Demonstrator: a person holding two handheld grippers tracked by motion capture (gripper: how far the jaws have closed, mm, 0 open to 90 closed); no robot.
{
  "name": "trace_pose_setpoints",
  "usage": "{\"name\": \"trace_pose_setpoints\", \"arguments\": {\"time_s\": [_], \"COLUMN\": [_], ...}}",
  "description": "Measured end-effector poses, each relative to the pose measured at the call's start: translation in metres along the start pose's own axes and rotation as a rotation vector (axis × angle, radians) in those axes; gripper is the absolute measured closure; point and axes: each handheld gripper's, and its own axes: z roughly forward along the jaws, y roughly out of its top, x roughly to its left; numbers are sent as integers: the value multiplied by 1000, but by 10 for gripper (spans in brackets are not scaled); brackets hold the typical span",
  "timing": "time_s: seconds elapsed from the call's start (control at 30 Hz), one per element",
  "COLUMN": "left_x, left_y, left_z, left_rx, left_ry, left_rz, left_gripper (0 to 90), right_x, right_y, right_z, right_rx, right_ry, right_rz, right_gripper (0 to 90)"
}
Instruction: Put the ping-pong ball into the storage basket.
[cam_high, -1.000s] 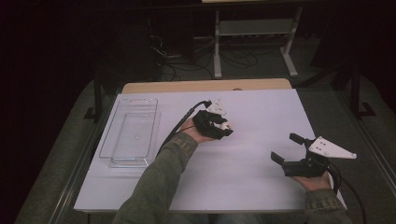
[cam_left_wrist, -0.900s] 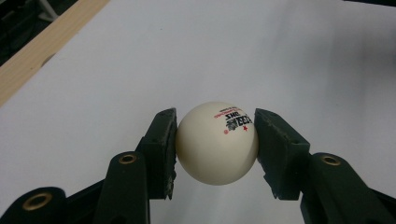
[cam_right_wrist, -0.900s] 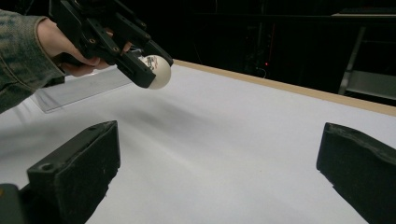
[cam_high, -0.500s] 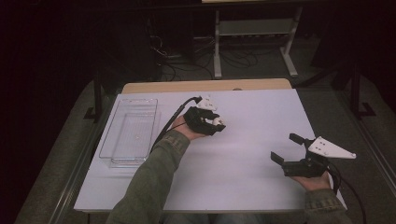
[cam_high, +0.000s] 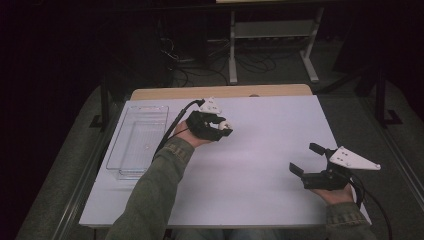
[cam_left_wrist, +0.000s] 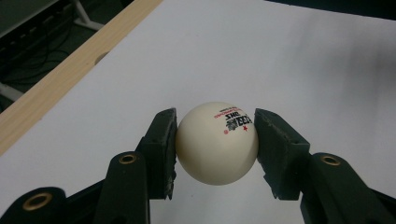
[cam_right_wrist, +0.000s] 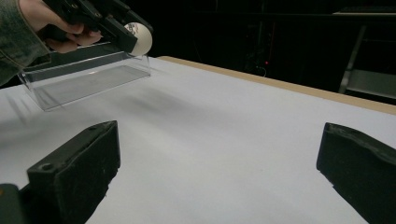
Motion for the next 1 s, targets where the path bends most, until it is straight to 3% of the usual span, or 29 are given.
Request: {"name": "trace_pose_setpoints", "arguments": {"time_s": [1.0], "left_x": [22], "left_y": [-13], "left_z": [-45], "left_rx": [-29], "left_ry": [88], "left_rz": [-58], "left_gripper": [510], "right_x": [1], "right_y": [0], "right_z": [0], "right_rx": [1], "right_ry": [0], "right_rz": [-1], "right_gripper": [0]}}
